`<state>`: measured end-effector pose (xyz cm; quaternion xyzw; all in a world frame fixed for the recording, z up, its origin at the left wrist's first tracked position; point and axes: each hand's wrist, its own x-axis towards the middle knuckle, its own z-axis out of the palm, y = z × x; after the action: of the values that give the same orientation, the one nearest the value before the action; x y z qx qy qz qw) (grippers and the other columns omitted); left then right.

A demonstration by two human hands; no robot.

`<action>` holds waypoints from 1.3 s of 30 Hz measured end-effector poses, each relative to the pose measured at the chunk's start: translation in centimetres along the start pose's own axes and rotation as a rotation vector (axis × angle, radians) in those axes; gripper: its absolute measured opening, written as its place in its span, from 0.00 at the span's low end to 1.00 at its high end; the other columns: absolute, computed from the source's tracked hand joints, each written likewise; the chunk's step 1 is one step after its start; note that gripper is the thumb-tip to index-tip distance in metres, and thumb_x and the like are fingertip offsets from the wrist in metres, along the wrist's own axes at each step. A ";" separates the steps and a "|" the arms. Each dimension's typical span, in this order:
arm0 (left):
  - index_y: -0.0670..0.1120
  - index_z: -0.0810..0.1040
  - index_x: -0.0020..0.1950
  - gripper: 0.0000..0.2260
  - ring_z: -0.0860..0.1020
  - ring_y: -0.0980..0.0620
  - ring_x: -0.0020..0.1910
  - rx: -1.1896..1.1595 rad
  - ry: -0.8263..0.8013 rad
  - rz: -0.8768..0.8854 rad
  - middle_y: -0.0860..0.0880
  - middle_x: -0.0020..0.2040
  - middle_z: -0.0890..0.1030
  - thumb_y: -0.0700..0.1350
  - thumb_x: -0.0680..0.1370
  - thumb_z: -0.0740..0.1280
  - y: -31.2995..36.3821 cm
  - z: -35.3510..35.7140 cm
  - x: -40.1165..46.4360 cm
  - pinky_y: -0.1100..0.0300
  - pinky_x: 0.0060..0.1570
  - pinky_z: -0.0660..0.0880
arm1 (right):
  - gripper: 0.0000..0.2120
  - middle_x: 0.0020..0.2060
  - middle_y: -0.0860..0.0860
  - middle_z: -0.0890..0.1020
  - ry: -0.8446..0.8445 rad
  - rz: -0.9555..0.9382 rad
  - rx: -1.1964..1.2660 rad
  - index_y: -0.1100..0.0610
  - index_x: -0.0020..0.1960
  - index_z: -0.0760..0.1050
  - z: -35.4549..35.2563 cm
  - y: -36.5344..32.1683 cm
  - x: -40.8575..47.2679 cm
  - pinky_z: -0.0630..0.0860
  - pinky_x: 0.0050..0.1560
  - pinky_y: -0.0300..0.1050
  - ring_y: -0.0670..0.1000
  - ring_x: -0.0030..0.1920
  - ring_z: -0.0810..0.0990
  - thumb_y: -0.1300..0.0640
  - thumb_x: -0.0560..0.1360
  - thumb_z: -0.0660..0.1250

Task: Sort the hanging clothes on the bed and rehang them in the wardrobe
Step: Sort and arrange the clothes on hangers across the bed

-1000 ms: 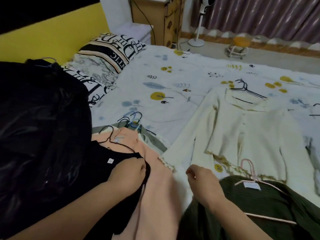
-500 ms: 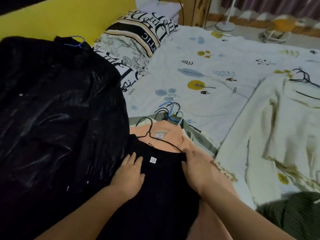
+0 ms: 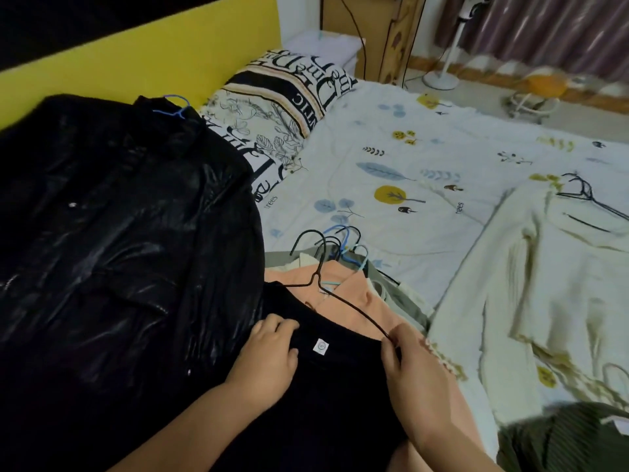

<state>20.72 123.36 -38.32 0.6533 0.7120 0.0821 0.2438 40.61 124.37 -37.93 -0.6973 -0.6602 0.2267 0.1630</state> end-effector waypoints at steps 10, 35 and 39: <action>0.48 0.54 0.76 0.29 0.51 0.53 0.76 0.105 0.271 -0.015 0.51 0.76 0.56 0.32 0.77 0.56 2.0 -8.1 -1.2 0.57 0.74 0.46 | 0.18 0.25 0.51 0.71 0.041 0.040 0.223 0.32 0.37 0.62 -9.3 -1.0 -6.3 0.68 0.36 0.39 0.50 0.31 0.69 0.53 0.75 0.64; 0.43 0.77 0.37 0.07 0.74 0.47 0.26 0.147 0.810 0.498 0.49 0.27 0.77 0.43 0.72 0.72 18.2 -28.1 -28.4 0.63 0.26 0.63 | 0.07 0.27 0.46 0.72 0.411 -0.265 0.310 0.52 0.41 0.71 -36.6 -5.5 -26.9 0.64 0.30 0.36 0.44 0.29 0.69 0.59 0.78 0.60; 0.41 0.80 0.38 0.04 0.77 0.42 0.28 0.100 0.881 0.591 0.44 0.28 0.79 0.39 0.70 0.73 21.5 -29.9 -30.8 0.64 0.27 0.60 | 0.09 0.27 0.46 0.71 0.525 -0.266 0.342 0.53 0.40 0.72 -40.6 -5.9 -30.5 0.60 0.30 0.37 0.43 0.28 0.67 0.58 0.79 0.59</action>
<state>27.10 102.40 4.40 0.7405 0.5358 0.3795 -0.1432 56.37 97.40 2.56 -0.6024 -0.6332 0.1234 0.4701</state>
